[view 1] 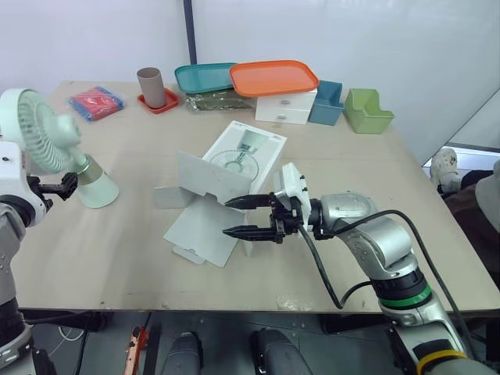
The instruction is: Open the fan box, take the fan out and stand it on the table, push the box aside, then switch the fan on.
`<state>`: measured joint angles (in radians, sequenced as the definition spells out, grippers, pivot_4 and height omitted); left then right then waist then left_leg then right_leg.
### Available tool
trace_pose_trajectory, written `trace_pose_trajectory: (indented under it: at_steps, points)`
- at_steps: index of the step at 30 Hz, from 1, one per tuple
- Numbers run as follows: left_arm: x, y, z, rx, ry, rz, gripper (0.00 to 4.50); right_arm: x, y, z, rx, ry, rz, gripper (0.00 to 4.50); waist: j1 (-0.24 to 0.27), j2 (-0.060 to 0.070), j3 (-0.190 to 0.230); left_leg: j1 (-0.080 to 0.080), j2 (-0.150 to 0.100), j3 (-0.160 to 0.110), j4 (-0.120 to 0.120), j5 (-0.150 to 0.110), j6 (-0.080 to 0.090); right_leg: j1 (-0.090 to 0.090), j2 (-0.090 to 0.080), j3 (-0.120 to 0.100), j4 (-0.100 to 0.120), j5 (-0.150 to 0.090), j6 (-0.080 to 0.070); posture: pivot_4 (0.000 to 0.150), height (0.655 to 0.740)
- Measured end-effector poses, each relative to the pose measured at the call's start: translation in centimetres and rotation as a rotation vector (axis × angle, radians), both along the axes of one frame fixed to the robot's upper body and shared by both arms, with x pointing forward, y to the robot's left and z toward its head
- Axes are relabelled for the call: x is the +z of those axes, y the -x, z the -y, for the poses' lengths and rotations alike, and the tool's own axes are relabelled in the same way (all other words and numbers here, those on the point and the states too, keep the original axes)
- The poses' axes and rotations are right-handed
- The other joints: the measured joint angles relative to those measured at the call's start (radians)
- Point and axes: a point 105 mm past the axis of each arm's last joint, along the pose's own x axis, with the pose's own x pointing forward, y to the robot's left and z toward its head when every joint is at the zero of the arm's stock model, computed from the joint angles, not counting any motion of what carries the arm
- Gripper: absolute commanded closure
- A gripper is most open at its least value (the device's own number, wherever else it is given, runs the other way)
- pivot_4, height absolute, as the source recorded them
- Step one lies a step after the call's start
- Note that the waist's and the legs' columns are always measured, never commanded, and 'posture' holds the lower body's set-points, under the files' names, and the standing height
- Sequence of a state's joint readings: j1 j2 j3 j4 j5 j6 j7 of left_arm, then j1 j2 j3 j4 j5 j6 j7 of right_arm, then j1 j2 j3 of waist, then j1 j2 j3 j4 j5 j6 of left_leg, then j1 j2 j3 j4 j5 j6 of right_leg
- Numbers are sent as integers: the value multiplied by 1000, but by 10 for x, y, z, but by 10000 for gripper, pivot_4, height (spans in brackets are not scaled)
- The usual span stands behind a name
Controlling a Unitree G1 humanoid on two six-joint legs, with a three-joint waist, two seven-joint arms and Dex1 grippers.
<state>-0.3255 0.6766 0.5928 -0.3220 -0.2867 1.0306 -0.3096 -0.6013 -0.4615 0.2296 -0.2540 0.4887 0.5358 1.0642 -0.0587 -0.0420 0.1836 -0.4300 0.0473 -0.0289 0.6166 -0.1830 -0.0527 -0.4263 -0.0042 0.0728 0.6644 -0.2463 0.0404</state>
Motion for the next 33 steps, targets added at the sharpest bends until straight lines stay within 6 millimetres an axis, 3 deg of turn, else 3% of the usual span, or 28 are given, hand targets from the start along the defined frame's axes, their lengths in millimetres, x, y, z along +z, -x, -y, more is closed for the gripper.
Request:
trace_pose_trajectory:
  at_steps: [19,26,33]
  points:
    - [-6,7,-2,11,-10,-7,303,-2,0,0,16,6,-4,17763,5,0,0,1,0,0,2,1,0,1,1,-1,1,0,2,1500,7400]
    - [5,16,-6,41,13,87,303,-2,-4,1,20,15,4,17763,8,0,0,1,1,0,3,1,0,2,1,-1,1,0,2,1500,7400]
    - [38,21,10,-44,-24,243,303,0,-6,0,27,16,16,17763,10,-1,0,2,1,0,4,1,-1,2,1,-1,2,1,2,1500,7400]
